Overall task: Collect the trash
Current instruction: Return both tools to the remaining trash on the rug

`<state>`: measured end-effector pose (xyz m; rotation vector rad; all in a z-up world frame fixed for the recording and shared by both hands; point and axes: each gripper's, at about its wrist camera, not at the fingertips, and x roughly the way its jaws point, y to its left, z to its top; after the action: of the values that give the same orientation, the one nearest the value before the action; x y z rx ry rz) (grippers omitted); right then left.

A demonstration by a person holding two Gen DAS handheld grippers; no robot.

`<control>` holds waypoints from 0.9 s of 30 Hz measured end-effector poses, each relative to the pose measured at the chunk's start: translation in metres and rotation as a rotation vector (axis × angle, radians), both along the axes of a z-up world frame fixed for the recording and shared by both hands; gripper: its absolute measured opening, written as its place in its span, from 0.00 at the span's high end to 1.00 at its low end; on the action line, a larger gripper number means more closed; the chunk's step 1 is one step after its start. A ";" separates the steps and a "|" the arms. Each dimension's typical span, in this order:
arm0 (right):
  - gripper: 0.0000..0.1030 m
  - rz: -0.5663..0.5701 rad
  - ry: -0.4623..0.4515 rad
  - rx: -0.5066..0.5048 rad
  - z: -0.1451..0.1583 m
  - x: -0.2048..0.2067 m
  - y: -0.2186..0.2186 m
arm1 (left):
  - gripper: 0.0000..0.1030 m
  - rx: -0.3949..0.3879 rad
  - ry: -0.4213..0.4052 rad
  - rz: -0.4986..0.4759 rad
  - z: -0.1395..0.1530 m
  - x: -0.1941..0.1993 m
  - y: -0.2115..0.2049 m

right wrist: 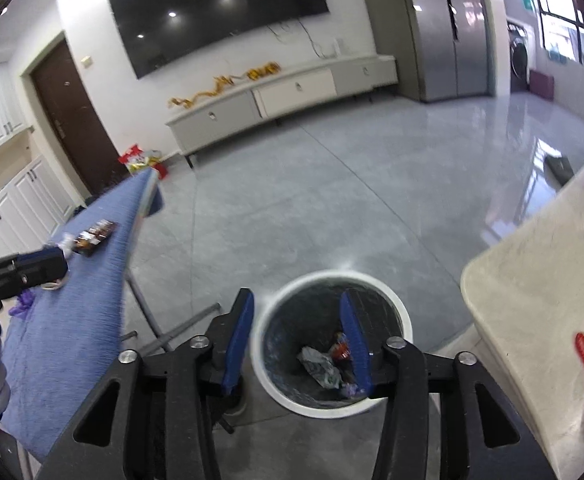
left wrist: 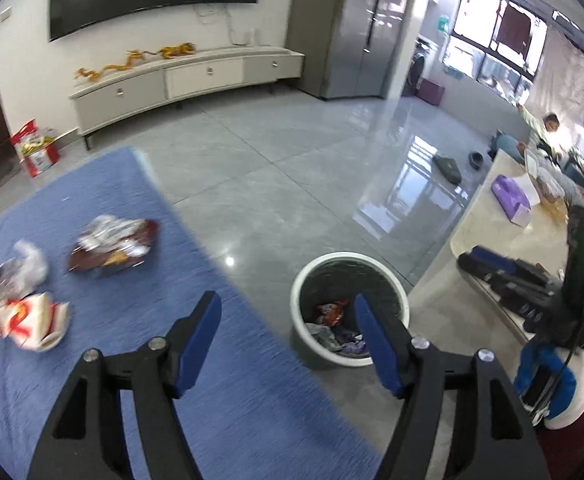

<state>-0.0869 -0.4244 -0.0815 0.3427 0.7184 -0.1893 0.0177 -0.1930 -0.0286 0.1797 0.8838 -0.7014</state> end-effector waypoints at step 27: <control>0.50 0.438 0.013 -0.123 0.032 0.133 0.183 | 0.34 -0.371 0.453 0.520 -0.091 0.093 0.245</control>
<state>0.0464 -0.2418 -0.0496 0.0616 0.7735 0.1795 0.1107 0.0522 -0.1192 -0.5454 1.1520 -0.4056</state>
